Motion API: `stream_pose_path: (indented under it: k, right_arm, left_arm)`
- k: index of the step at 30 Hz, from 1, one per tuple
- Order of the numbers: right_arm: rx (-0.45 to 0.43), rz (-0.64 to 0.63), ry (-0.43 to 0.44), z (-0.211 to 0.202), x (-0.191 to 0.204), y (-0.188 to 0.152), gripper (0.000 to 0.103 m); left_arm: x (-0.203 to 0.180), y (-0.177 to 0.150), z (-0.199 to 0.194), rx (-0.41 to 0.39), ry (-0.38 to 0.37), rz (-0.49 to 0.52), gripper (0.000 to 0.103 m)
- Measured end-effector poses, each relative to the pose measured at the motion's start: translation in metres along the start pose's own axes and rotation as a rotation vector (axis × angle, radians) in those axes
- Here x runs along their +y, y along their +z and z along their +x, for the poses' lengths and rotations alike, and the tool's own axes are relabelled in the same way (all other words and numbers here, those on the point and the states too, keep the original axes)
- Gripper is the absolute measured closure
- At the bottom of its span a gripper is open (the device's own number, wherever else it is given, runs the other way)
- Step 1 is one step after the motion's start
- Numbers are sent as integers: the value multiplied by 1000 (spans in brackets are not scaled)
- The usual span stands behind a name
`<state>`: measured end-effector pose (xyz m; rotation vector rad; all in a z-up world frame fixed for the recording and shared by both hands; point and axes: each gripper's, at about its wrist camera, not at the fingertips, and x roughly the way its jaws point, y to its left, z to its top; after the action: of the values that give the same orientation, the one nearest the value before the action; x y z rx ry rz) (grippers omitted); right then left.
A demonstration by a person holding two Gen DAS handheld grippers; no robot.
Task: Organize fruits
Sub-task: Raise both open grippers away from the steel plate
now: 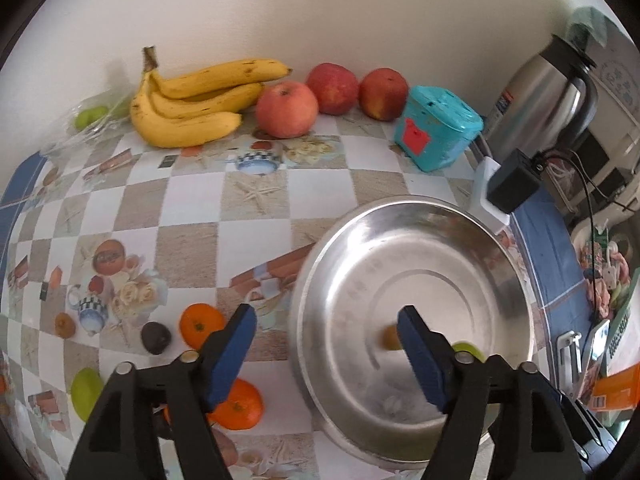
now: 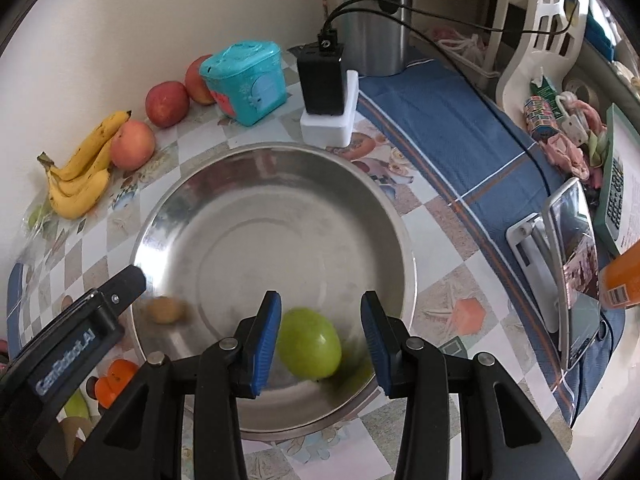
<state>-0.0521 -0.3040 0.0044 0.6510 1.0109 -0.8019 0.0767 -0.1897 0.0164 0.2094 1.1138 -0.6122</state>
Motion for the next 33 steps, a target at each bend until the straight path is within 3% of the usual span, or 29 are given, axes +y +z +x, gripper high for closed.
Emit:
stream_pose_path:
  k: [3,15,20,26,33]
  right_arm:
    - [12,-21,-15,3,2,-1,60]
    - [19,-75,-36,5,9,-5,60]
    - [28,-95,-18,5,12,-8,60]
    - [33,-88,68,2,10,-8,60]
    - [-8,-163,-8,-7,16,-9,60]
  left_arm:
    - [11,-4,-4,-12,26,-24,7]
    - [69,-27,-3,48,133,-158,5]
    - [90,-29,-4,52,133,-221,5]
    - [96,-32,-10,50,133,-235,4]
    - [95,-40,-12,63,128,-225,4]
